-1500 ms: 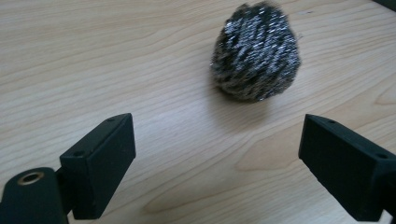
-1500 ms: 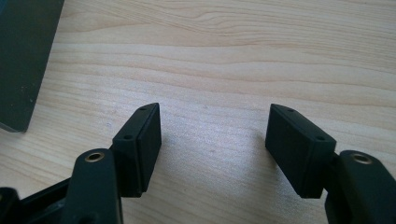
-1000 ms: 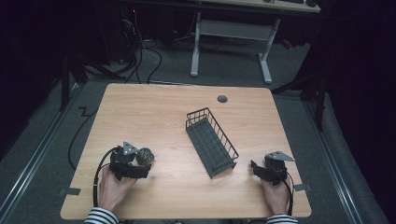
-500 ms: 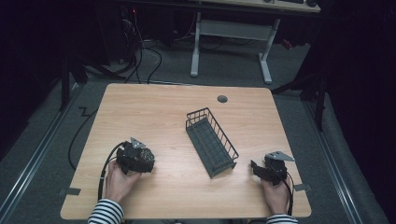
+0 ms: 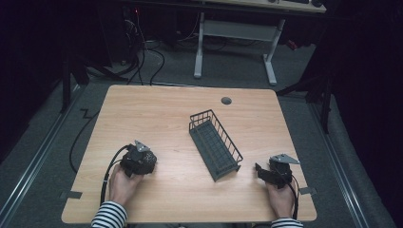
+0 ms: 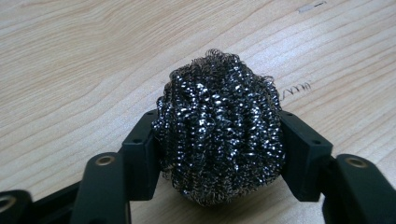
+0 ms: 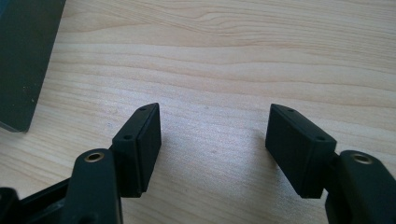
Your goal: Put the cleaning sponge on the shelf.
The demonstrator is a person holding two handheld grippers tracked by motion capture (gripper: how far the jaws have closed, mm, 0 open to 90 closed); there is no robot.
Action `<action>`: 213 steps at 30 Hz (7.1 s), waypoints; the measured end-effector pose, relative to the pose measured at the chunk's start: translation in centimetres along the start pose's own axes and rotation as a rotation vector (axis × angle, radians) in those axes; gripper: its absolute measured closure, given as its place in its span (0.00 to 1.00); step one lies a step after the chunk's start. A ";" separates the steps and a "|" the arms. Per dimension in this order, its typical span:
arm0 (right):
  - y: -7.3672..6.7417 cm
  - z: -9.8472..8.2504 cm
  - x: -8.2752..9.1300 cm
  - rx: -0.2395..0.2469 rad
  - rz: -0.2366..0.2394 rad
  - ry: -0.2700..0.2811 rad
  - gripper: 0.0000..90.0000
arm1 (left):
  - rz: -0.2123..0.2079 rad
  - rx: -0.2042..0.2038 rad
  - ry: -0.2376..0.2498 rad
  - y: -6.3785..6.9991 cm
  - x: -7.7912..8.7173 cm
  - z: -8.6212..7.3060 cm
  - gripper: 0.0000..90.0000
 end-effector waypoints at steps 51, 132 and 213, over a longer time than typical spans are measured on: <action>0.0 0.0 0.0 0.000 0.001 0.000 0.40 | -0.263 -0.057 0.140 3.2 7.1 5.9 0.50; 0.0 0.0 0.0 0.000 0.000 0.000 0.40 | -0.330 -0.205 0.135 12.3 2.4 18.8 0.30; -0.1 0.0 0.0 0.004 0.004 -0.003 0.38 | -0.238 0.096 0.226 -0.8 7.6 1.9 0.29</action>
Point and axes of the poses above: each handheld gripper's, and its own axes: x roughly backward along the jaws, z roughly out of its top, y roughly to its right, the point moved 7 cm from there along -x, roughly forward along the jaws, and after that the axes turned 9 degrees about -y, right-handed, at the moved point
